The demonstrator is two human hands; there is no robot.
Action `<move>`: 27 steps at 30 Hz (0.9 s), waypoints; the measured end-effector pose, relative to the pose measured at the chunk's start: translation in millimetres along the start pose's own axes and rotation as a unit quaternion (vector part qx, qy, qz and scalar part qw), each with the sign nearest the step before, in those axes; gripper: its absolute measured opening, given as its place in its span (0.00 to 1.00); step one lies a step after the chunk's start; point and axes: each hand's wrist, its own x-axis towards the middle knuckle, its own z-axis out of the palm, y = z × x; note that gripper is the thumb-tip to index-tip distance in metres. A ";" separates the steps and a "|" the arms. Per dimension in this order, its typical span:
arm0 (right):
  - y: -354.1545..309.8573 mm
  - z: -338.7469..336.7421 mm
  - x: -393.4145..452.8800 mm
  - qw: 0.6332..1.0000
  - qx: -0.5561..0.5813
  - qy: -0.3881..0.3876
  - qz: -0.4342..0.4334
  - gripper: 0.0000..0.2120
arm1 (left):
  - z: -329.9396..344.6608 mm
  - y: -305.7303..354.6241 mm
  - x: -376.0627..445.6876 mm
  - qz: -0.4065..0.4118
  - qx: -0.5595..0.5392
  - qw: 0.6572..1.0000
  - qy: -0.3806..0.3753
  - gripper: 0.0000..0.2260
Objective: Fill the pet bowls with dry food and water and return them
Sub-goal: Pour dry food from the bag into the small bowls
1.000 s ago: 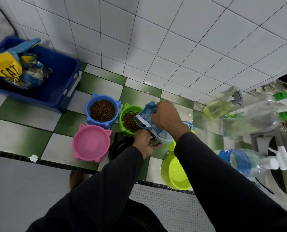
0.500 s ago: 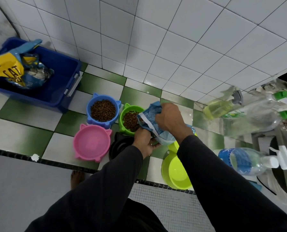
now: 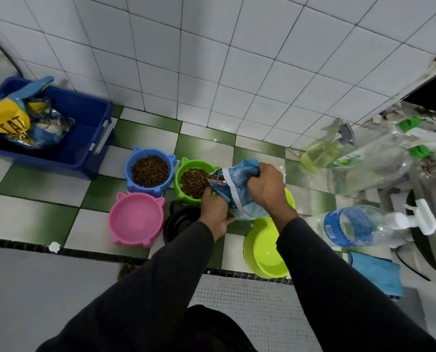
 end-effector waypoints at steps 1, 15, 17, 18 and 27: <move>1.4 0.0 -2.3 1.000 0.005 0.007 0.003 0.21 | -0.2 -0.9 -1.7 0.013 0.010 1.000 0.000 0.13; -7.5 1.1 -50.2 0.986 0.135 0.073 0.067 0.24 | -26.8 -2.6 -25.9 0.161 0.138 0.977 -0.016 0.14; -9.4 2.0 -63.1 0.982 0.147 0.088 0.077 0.25 | -32.4 -2.8 -35.7 0.175 0.146 0.973 -0.027 0.15; -9.8 2.2 -70.0 0.980 0.152 0.096 0.081 0.25 | -35.4 -2.9 -41.1 0.181 0.151 0.971 -0.034 0.16; -3.8 7.5 -129.4 0.962 0.209 0.133 0.111 0.21 | -57.8 -17.3 -88.0 0.221 0.207 0.951 -0.059 0.16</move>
